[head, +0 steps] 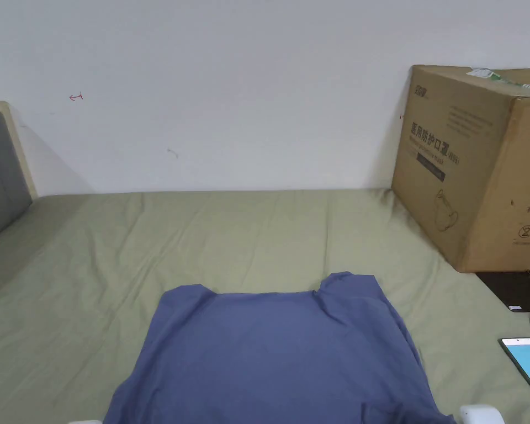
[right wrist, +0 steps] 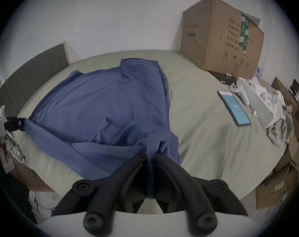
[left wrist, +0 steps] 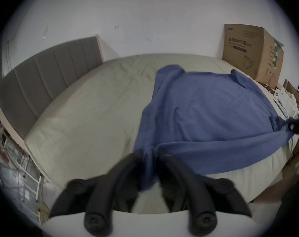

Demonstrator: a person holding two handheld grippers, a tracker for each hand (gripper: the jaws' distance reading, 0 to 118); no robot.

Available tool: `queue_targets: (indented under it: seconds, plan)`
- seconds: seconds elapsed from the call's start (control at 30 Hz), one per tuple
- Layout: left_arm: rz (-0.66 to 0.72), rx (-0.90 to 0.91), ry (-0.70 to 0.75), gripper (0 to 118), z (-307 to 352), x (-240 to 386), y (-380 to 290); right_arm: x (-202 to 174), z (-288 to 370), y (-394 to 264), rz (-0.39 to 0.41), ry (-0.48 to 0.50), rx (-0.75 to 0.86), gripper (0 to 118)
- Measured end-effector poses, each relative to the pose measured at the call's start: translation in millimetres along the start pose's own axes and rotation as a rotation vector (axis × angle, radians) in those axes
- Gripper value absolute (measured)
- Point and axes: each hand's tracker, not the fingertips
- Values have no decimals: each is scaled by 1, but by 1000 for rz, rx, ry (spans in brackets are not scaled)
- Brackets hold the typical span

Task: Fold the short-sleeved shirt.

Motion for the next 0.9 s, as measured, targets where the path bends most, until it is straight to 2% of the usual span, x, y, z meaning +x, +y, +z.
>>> queue_targets:
  seconds: [0.03,0.07,0.1,0.13,0.17,0.27,0.33,0.37,0.4,0.43,0.47,0.5,0.53,0.57,0.63,0.7,0.73,0.77,0.8,0.83,0.87,0.9]
  plan:
    - [45,-22,-4,40,0,-3,0,-1,2,-2,-16,-3,2,12]
    - [93,-30,-15,72,4,-4,-1,-6,15,-1,-24,-1,20,36]
    - [121,-18,-30,101,7,-7,0,-11,30,0,-28,-4,34,72]
    - [127,35,-44,115,18,-10,2,-12,40,0,-31,-16,52,111]
    - [112,89,-47,114,29,-14,4,-12,58,1,-49,-10,130,116]
    - [77,216,-37,114,72,-22,6,-5,93,-2,-48,-13,256,116]
    - [107,273,-60,110,104,-27,2,-13,123,-10,-55,-2,325,115]
    - [128,287,-68,101,120,-29,-1,-16,134,-16,-59,26,321,115]
    - [134,302,-69,80,130,-29,-5,-20,145,-20,-66,54,326,110]
    - [130,317,-66,33,140,-27,-10,-25,156,-25,-77,87,358,91]
    - [100,317,-20,0,147,-24,-14,-30,165,-28,-79,96,385,58]
    - [82,319,31,1,150,-22,-18,-37,165,-29,-75,87,382,17]
    - [90,309,-13,0,150,-22,-20,-42,166,-28,-64,66,379,1]
    - [74,263,-76,0,144,-22,-20,-45,167,-28,-65,58,377,1]
    - [57,207,-72,0,123,-20,-20,-48,155,-25,-31,150,331,1]
    - [33,130,-74,1,97,-19,-15,-53,149,-25,11,101,319,1]
    - [41,97,-79,5,77,-23,-11,-53,144,-25,9,117,302,1]
    - [62,90,-57,23,63,-26,-9,-54,140,-24,4,124,291,1]
    - [66,65,-61,57,49,-28,-5,-55,140,-23,3,123,289,1]
    - [79,22,-63,96,34,-33,-1,-56,140,-23,5,125,288,1]
    - [108,-1,-70,106,20,-38,1,-57,139,-22,6,137,285,1]
    - [114,-35,-86,102,8,-41,2,-59,138,-20,6,145,277,1]
